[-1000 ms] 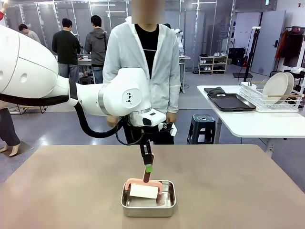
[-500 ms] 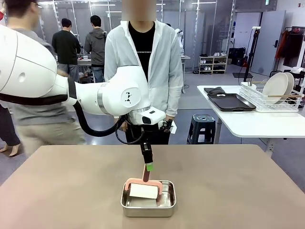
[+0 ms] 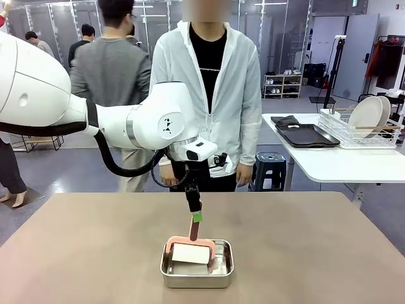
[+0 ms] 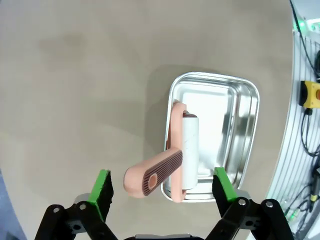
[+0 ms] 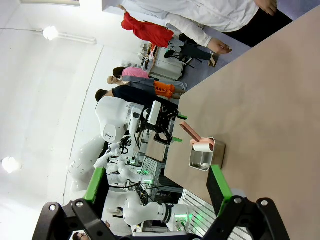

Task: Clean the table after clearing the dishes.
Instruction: Place the Lint Roller back on top of the Airtight Container.

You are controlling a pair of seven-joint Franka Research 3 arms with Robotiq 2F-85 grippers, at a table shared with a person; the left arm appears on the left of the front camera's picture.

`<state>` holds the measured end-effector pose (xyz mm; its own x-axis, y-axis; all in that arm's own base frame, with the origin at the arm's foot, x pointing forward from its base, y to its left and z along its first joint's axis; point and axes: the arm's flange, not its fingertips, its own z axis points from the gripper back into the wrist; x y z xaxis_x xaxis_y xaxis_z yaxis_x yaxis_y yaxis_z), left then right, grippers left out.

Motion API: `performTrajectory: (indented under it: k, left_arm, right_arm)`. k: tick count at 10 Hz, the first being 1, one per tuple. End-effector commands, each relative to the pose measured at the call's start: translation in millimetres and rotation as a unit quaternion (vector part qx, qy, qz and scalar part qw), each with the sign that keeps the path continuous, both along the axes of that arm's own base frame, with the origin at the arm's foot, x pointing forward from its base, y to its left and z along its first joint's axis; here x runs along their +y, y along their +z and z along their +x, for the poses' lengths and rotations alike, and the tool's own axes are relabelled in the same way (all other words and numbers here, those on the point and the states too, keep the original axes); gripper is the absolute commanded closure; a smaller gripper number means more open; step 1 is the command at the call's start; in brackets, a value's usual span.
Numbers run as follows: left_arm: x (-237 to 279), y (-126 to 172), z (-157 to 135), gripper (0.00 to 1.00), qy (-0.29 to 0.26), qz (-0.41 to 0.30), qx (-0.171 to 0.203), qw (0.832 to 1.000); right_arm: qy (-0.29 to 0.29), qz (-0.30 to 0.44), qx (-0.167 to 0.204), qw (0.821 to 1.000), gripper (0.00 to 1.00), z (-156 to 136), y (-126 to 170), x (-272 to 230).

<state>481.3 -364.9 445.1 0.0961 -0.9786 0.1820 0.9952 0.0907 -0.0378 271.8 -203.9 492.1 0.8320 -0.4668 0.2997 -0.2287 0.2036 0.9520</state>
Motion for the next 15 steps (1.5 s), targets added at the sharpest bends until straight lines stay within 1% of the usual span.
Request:
performTrajectory:
  k: [1,2,3,4,15]
  left_arm:
    - [9.0,0.1,-3.8,0.0,-0.006,-0.004,-0.016,1.0]
    - [9.6,0.5,-3.9,0.0,-0.004,-0.006,-0.016,1.0]
    - [12.2,3.6,-5.0,0.0,-0.016,-0.011,-0.023,1.0]
    - [1.5,2.0,1.6,0.0,0.002,-0.002,-0.004,1.0]
    - [0.9,0.9,2.8,0.0,-0.001,-0.003,-0.004,1.0]
  right_arm:
    - [0.002,0.001,-0.005,1.0,0.0,-0.4,3.2,1.4]
    - [0.002,0.001,-0.005,1.0,0.0,-0.4,3.2,1.4]
    - [0.002,0.001,-0.005,1.0,0.0,-0.4,3.2,1.4]
    - [0.002,0.001,-0.005,1.0,0.0,-0.4,3.2,1.4]
    - [0.002,0.001,-0.005,1.0,0.0,-0.4,3.2,1.4]
